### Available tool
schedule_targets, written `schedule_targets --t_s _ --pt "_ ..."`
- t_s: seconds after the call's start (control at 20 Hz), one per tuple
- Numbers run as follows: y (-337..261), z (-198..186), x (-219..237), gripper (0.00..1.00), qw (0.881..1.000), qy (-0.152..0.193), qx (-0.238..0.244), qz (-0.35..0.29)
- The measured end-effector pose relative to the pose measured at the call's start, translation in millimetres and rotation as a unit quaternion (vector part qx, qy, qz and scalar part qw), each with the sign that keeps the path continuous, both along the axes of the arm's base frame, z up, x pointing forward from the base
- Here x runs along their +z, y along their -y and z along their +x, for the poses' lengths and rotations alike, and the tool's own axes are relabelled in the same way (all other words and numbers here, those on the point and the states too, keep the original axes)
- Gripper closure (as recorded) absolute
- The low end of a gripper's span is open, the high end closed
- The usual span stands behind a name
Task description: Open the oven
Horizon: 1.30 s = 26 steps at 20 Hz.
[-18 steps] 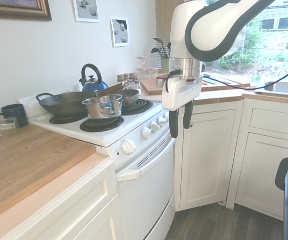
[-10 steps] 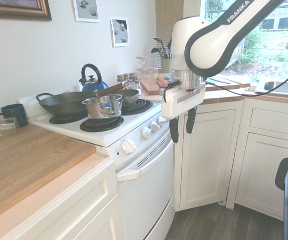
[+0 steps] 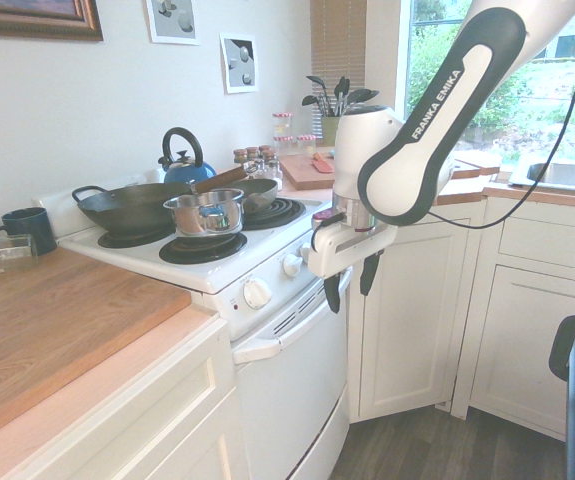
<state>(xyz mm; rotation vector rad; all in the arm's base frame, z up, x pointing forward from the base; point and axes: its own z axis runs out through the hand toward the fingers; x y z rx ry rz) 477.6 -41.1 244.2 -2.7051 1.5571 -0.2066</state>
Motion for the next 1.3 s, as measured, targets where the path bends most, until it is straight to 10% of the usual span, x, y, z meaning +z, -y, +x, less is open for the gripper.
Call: schedule_targets --t_s 1.3 --pt "39.2 96.0 -81.4 0.0 0.997 0.069 0.041 -0.002"
